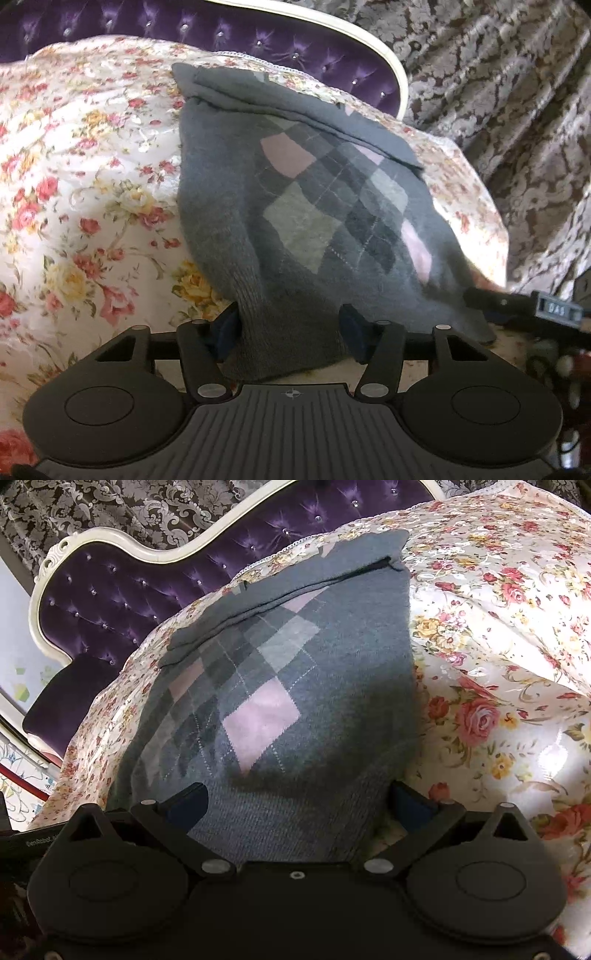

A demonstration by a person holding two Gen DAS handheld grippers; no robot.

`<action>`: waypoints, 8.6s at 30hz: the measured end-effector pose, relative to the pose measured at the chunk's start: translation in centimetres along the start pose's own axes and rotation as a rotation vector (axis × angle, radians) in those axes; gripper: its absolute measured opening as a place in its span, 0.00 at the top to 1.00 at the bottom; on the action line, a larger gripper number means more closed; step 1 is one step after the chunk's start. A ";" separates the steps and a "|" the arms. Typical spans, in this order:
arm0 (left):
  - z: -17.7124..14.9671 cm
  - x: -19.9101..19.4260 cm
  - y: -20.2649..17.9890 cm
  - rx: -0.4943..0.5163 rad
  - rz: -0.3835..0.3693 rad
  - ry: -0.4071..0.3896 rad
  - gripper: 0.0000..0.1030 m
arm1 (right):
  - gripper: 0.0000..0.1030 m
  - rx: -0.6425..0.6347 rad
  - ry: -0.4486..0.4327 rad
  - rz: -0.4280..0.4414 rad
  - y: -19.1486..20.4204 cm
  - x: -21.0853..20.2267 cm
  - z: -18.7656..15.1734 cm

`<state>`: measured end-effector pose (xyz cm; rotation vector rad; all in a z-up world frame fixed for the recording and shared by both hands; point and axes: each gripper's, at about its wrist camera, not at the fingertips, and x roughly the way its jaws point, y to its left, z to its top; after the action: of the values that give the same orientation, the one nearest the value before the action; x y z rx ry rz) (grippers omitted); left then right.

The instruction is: Fold small clothes

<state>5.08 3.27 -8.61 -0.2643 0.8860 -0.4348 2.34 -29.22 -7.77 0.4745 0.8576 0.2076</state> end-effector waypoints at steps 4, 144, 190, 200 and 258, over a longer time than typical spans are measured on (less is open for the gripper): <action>0.2 -0.1 0.6 -0.026 0.019 -0.014 0.47 | 0.00 0.006 0.016 0.010 -0.1 0.0 0.2; 22.8 16.5 3.4 0.173 0.233 -0.116 0.24 | 0.04 -0.315 -0.094 -0.224 -1.4 16.9 21.7; 23.4 20.2 -5.3 0.286 0.279 0.050 0.23 | 0.00 0.345 -0.139 0.070 -13.6 11.0 25.0; 26.3 24.9 -5.3 0.274 0.339 0.086 0.18 | 0.00 0.315 -0.063 0.080 -13.1 11.7 24.7; 24.4 5.1 11.1 -0.106 0.338 -0.207 0.19 | 0.74 -0.222 -0.061 0.016 11.6 17.5 26.6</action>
<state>30.06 11.68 -1.69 -0.2463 0.7333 -0.0452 34.08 -21.15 0.84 0.2783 0.7608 0.2978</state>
